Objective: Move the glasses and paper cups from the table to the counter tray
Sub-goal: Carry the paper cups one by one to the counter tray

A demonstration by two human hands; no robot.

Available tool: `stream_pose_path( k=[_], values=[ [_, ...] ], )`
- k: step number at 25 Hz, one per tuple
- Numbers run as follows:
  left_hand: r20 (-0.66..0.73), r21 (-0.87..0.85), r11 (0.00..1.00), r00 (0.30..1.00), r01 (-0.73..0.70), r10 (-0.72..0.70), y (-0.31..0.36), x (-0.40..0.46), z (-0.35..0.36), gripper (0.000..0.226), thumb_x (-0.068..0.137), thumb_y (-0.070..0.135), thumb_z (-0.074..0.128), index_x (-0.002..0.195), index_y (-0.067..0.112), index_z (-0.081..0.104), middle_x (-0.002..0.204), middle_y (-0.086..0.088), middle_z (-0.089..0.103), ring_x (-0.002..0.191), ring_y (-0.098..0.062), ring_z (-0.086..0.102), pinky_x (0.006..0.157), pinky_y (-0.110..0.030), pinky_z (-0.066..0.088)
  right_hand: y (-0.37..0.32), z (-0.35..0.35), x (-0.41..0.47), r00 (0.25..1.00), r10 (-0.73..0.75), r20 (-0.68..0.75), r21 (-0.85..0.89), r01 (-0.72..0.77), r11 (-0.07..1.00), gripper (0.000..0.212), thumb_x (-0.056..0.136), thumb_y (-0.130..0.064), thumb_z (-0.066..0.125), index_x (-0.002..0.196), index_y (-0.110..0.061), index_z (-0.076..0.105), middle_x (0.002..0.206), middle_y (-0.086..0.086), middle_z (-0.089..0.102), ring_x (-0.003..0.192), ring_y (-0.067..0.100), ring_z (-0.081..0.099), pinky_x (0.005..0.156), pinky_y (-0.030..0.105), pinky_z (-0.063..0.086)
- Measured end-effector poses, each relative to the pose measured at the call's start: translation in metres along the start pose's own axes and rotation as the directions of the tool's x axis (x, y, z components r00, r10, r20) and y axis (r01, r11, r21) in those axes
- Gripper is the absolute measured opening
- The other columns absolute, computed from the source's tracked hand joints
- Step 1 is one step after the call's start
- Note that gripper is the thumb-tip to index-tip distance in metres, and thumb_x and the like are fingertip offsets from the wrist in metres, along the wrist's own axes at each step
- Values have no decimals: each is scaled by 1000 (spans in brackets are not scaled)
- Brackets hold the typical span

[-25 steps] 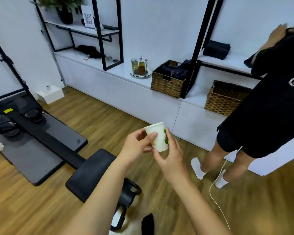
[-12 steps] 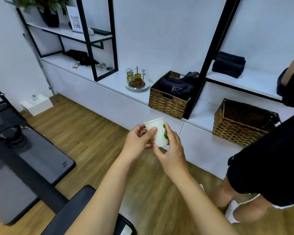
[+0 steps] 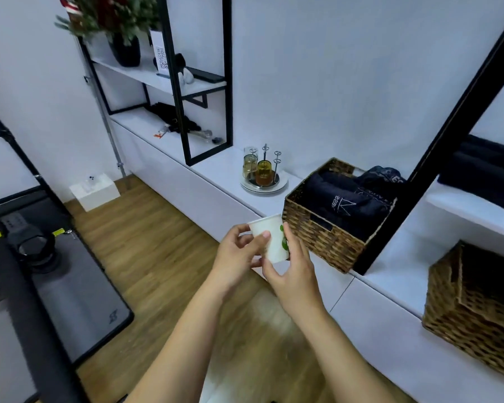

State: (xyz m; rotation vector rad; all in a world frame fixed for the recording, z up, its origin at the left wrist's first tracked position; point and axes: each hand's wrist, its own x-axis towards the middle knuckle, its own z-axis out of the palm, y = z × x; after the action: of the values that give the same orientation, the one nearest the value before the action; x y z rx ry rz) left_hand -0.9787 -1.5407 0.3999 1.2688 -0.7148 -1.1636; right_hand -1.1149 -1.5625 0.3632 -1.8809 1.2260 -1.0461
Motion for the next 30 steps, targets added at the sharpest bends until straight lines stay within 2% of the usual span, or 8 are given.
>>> stream_pose_path(
  k=[9, 14, 17, 20, 22, 24, 27, 30],
  values=[
    [-122, -39, 999, 992, -33, 28, 38, 153, 9, 35, 95, 27, 71, 113, 2, 54, 64, 9, 70, 59, -4, 67, 54, -20, 53, 21, 27, 168, 991, -124, 44, 70, 120, 990, 74, 87, -16, 76, 150, -20, 38, 141, -1, 48, 125, 5, 44, 92, -2, 33],
    [-232, 38, 996, 969, -79, 86, 56, 243, -18, 37, 89, 29, 79, 103, 6, 55, 83, -7, 74, 71, -17, 76, 59, -26, 59, 29, 71, 256, 986, -151, 64, 125, 142, 982, 68, 88, -15, 75, 146, -21, 40, 142, 0, 49, 130, 9, 47, 101, 18, 44],
    [-273, 261, 955, 938, -140, 212, 73, 316, -40, 36, 83, 37, 84, 97, 17, 58, 95, -7, 73, 79, -22, 75, 70, -36, 62, 36, 105, 326, 989, -145, 16, 90, 143, 986, 65, 86, -13, 75, 143, -18, 43, 139, 0, 49, 127, 13, 49, 96, 25, 51],
    [-147, 487, 838, 923, -245, 355, 97, 388, -64, 25, 87, 33, 79, 99, 29, 58, 101, 12, 66, 84, -3, 67, 68, -17, 55, 32, 139, 393, 995, -89, -33, 56, 91, 994, 63, 84, -10, 75, 139, -20, 46, 133, -4, 47, 122, 15, 49, 86, 13, 50],
    [34, 575, 729, 901, -372, 433, 114, 433, -79, 19, 94, 23, 73, 108, 29, 61, 109, 14, 59, 93, 1, 64, 72, -11, 51, 26, 156, 429, 992, -83, -94, 54, 89, 995, 61, 84, -9, 75, 138, -21, 49, 130, -5, 47, 122, 13, 48, 93, 25, 52],
    [240, 667, 573, 866, -475, 438, 126, 477, -90, 30, 97, 15, 67, 124, 26, 63, 117, 12, 52, 102, -3, 60, 81, -13, 51, 27, 170, 467, 985, -51, -165, 46, 59, 997, 61, 84, -10, 75, 139, -20, 50, 132, -5, 49, 121, 3, 42, 99, 38, 50],
    [403, 712, 438, 831, -548, 384, 128, 532, -95, 46, 93, 14, 69, 138, 21, 58, 131, 6, 50, 117, -11, 53, 92, -26, 50, 35, 181, 504, 976, 62, -207, 102, -42, 994, 66, 85, -16, 77, 142, -26, 45, 140, -7, 51, 126, 5, 46, 102, 39, 48],
    [461, 682, 422, 799, -598, 387, 120, 584, -86, 52, 89, 20, 74, 138, 21, 56, 144, 8, 52, 129, -9, 45, 100, -25, 45, 54, 177, 542, 975, 110, -194, 124, -87, 988, 68, 84, -19, 79, 138, -38, 42, 137, -13, 54, 124, 6, 54, 96, 20, 48]
  ],
)
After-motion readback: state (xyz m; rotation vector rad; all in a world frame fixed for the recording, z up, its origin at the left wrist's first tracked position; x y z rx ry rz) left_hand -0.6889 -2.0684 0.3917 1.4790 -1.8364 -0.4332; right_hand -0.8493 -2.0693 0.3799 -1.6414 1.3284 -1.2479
